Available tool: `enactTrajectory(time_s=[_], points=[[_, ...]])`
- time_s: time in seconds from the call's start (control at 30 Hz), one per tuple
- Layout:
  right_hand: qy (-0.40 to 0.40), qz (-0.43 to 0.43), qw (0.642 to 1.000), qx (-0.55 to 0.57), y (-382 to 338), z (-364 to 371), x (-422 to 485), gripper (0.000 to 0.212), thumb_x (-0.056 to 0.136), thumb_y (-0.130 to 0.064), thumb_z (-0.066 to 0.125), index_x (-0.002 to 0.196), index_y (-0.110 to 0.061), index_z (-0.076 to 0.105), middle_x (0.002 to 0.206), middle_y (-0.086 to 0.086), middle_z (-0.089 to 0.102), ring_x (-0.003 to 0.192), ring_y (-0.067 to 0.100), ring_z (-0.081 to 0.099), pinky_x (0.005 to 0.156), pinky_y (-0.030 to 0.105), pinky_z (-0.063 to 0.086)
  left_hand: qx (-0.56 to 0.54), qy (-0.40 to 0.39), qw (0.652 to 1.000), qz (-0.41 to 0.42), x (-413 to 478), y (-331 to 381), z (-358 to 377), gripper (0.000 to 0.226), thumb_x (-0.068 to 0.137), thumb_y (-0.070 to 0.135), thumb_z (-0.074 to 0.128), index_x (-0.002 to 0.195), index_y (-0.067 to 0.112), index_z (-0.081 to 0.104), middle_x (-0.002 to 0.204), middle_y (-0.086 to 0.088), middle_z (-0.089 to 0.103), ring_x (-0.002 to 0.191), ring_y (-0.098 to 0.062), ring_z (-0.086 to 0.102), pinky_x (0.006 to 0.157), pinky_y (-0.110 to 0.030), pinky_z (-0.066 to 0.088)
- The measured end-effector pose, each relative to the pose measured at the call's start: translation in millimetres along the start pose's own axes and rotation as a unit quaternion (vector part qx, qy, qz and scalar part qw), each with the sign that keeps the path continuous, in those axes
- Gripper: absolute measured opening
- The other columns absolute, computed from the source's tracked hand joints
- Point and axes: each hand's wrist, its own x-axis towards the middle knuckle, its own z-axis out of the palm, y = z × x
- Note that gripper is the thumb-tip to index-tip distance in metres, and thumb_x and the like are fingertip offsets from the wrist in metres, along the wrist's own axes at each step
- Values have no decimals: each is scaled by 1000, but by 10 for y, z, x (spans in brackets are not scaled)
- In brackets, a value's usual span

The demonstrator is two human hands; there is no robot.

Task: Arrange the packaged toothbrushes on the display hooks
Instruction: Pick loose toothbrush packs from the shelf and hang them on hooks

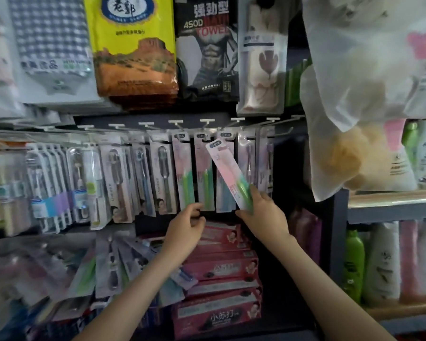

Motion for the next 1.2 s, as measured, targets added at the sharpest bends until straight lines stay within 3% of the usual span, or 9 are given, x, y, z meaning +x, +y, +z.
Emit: enactTrajectory(time_s=[0.1, 0.4, 0.5, 0.7, 0.83, 0.9, 1.0, 1.1, 1.2], points=[[0, 18, 1000, 5, -102, 7, 173, 70, 90, -36, 58, 145, -13, 21, 133, 10, 46, 111, 29, 54, 71, 32, 47, 12, 21, 1000, 7, 72, -45, -93, 33, 97, 21, 49, 130, 23, 48, 125, 5, 54, 81, 4, 50, 56, -4, 41], [-26, 70, 997, 36, -344, 179, 303, 82, 93, -40, 53, 150, -6, 6, 152, 17, 25, 128, 31, 45, 88, 37, 50, 17, 32, 999, 25, 75, -95, -125, 27, 97, 20, 49, 123, 21, 55, 122, 8, 55, 92, 3, 48, 66, 0, 38], [-23, 87, 995, 31, -363, 235, 323, 82, 93, -42, 52, 150, -4, 6, 152, 19, 24, 125, 31, 48, 85, 36, 52, 6, 22, 1000, 17, 45, -188, -177, 25, 97, 19, 50, 121, 20, 56, 121, 5, 57, 94, 0, 51, 83, -14, 46], [-31, 103, 992, 73, -396, 342, 406, 84, 90, -40, 59, 147, -2, 11, 148, 19, 30, 124, 34, 46, 82, 38, 48, 46, 36, 998, -11, 29, -352, -275, 28, 97, 22, 50, 124, 19, 54, 123, 4, 56, 85, 5, 49, 67, -4, 38], [18, 97, 995, 15, -451, 523, 180, 105, 84, -50, 62, 148, -2, -6, 151, 17, 18, 137, 31, 24, 105, 41, 37, 129, 28, 991, -21, -128, -509, -338, 35, 97, 23, 49, 131, 18, 47, 128, -3, 49, 97, -15, 56, 78, -21, 44], [38, 51, 998, -10, -498, 702, -33, 100, 86, -49, 59, 149, -2, -3, 147, 17, 22, 134, 31, 26, 107, 41, 35, 203, 4, 979, -24, -271, -690, -345, 38, 97, 23, 47, 134, 19, 43, 129, -6, 47, 102, -19, 54, 78, -24, 43], [-96, -45, 993, 57, -650, 1049, -301, 76, 91, -37, 57, 146, -4, 16, 141, 16, 35, 128, 31, 35, 102, 38, 37, 274, -28, 961, -31, -480, -960, -365, 39, 97, 22, 46, 136, 19, 43, 133, -7, 47, 113, -24, 50, 84, -30, 44], [-297, -42, 946, 124, -815, 1374, -459, 62, 88, -37, 60, 136, -7, 36, 129, 16, 50, 116, 31, 51, 92, 36, 46, 294, -43, 954, -33, -634, -1104, -400, 42, 96, 19, 45, 138, 19, 41, 133, -6, 47, 114, -24, 48, 87, -32, 45], [-324, -19, 940, 105, -890, 1560, -507, 52, 86, -37, 59, 126, -5, 47, 123, 17, 55, 109, 31, 55, 89, 36, 49, 267, -32, 963, -24, -759, -1186, -487, 41, 95, 12, 44, 136, 16, 43, 134, -4, 45, 120, -21, 43, 96, -31, 40]])
